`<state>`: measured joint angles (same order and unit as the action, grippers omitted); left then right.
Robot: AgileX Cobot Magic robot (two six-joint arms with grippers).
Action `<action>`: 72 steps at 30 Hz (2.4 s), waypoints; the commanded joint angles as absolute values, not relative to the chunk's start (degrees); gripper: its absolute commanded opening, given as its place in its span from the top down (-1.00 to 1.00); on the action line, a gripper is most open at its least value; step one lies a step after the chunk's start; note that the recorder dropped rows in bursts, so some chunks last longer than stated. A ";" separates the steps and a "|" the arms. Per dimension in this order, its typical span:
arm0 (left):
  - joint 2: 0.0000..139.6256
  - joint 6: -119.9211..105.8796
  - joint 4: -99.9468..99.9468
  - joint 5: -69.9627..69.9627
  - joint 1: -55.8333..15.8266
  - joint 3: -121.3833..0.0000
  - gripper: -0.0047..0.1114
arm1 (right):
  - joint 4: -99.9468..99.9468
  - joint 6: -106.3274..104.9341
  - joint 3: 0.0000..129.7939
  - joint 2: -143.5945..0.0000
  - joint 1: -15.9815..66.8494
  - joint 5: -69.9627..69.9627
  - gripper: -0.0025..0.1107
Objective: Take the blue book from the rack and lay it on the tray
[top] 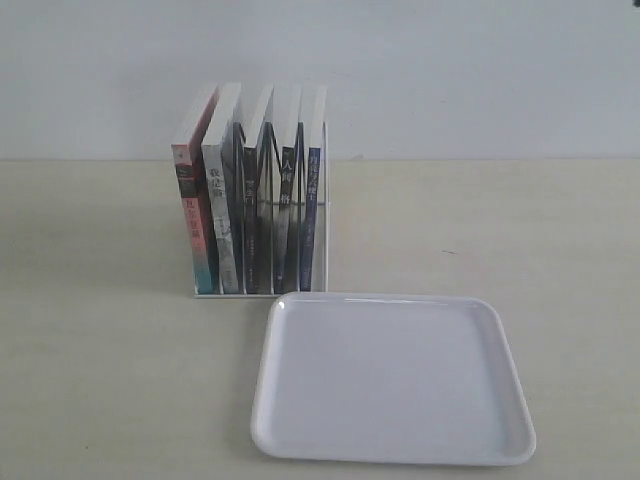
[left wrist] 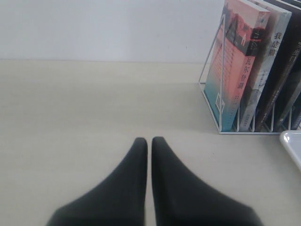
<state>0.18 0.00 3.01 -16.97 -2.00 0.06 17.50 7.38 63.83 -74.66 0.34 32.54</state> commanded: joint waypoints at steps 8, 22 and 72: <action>0.00 0.00 3.24 -16.72 -1.89 0.00 0.85 | 63.68 -57.36 70.17 -78.55 35.19 24.87 0.96; 0.00 0.00 3.24 -16.72 -1.89 0.00 0.85 | 3.88 2.76 94.06 -100.01 47.99 33.17 0.96; 0.00 0.00 3.24 -16.72 -1.89 0.00 0.85 | -15.48 32.50 131.54 -122.76 43.90 69.96 0.29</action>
